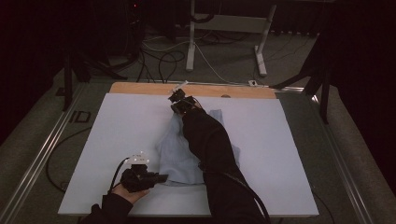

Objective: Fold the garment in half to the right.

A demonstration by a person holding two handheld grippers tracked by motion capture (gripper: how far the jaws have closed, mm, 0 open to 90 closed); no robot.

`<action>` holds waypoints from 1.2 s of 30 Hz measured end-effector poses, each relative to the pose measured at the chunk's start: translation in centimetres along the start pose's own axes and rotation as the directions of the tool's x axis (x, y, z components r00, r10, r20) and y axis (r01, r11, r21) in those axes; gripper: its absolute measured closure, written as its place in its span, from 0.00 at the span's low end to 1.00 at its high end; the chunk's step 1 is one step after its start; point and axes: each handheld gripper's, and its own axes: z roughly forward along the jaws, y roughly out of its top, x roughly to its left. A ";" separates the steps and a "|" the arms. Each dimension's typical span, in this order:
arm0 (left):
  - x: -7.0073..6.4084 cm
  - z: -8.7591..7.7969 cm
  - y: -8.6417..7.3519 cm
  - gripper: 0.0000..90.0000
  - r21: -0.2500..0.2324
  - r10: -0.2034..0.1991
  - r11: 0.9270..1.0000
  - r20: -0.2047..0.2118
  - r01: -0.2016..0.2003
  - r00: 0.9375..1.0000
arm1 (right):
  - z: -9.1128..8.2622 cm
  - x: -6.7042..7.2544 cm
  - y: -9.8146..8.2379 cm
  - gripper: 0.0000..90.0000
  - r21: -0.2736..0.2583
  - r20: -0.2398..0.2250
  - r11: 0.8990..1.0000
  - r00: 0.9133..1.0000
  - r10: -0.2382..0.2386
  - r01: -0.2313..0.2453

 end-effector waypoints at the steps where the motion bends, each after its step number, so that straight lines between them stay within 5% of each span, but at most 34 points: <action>1: -0.1 0.0 0.0 0.96 -0.001 0.000 1.000 -0.003 0.000 1.000 | -0.3 -0.1 0.1 0.94 -0.009 0.000 1.000 1.000 0.006 -0.006; 16: -2.1 -0.4 2.5 0.96 -0.005 0.059 0.998 -0.011 -0.059 0.998 | -4.8 -1.8 0.8 0.94 -0.075 0.017 0.997 1.000 0.013 -0.011; 36: -5.7 1.3 6.2 0.96 0.025 0.172 0.985 0.014 -0.173 0.985 | -9.4 -4.2 -0.6 0.94 -0.153 0.013 0.987 0.998 0.060 -0.058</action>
